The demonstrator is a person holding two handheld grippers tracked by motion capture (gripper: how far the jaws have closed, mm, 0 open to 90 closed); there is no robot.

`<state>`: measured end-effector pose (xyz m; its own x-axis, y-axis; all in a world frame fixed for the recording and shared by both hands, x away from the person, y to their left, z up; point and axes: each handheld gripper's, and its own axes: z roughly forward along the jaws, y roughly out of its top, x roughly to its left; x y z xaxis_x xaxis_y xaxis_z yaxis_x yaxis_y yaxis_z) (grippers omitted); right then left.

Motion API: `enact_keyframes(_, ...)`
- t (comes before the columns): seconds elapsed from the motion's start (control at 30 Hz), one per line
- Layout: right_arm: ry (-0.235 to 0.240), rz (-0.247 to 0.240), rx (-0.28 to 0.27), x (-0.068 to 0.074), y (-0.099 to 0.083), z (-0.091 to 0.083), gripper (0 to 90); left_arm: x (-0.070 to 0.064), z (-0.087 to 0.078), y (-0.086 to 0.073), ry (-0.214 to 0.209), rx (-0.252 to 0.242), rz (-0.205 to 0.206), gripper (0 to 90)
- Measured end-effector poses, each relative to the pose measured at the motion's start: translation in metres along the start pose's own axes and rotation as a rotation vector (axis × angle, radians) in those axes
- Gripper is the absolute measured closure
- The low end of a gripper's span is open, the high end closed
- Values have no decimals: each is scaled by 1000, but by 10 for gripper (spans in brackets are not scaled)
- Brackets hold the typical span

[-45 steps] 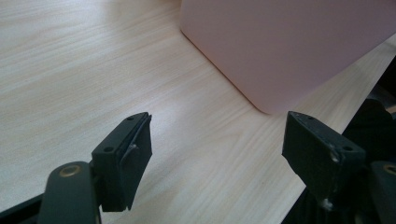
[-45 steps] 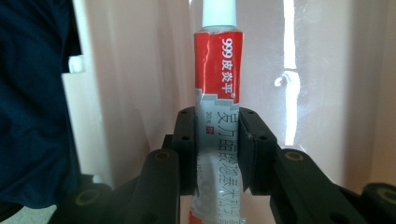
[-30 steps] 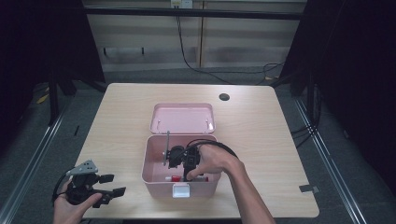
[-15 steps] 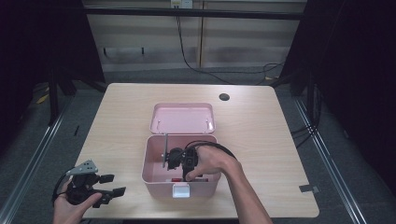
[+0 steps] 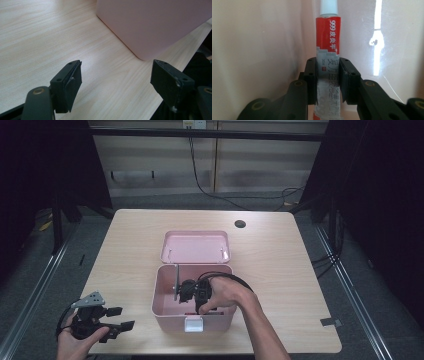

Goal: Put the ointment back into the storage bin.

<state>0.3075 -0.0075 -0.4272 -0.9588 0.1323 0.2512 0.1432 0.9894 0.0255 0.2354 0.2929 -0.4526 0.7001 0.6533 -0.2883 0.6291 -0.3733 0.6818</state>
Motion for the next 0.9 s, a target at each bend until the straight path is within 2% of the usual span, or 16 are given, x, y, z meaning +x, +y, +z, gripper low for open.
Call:
enact_keyframes(0.13, 18, 5, -6, 1, 0, 0, 704, 0, 0, 0, 0, 1, 1, 248)
enact_keyframes(0.27, 10, 4, -17, 1, -1, -1, 703, 0, 0, 0, 1, 1, 1, 248)
enact_keyframes(0.3, -10, 1, 2, 1, -1, -3, 703, 0, 0, 0, 0, 0, 0, 248)
enact_keyframes(0.37, 3, 5, -12, 1, -1, -2, 702, 0, 0, 0, 0, 1, 1, 248)
enact_keyframes(0.77, -36, 13, -35, 2, -3, -8, 685, 0, 1, 0, -3, 5, -2, 248)
enact_keyframes(0.9, -33, 15, -40, 3, -4, -10, 684, 0, 1, 0, -3, 5, -2, 248)
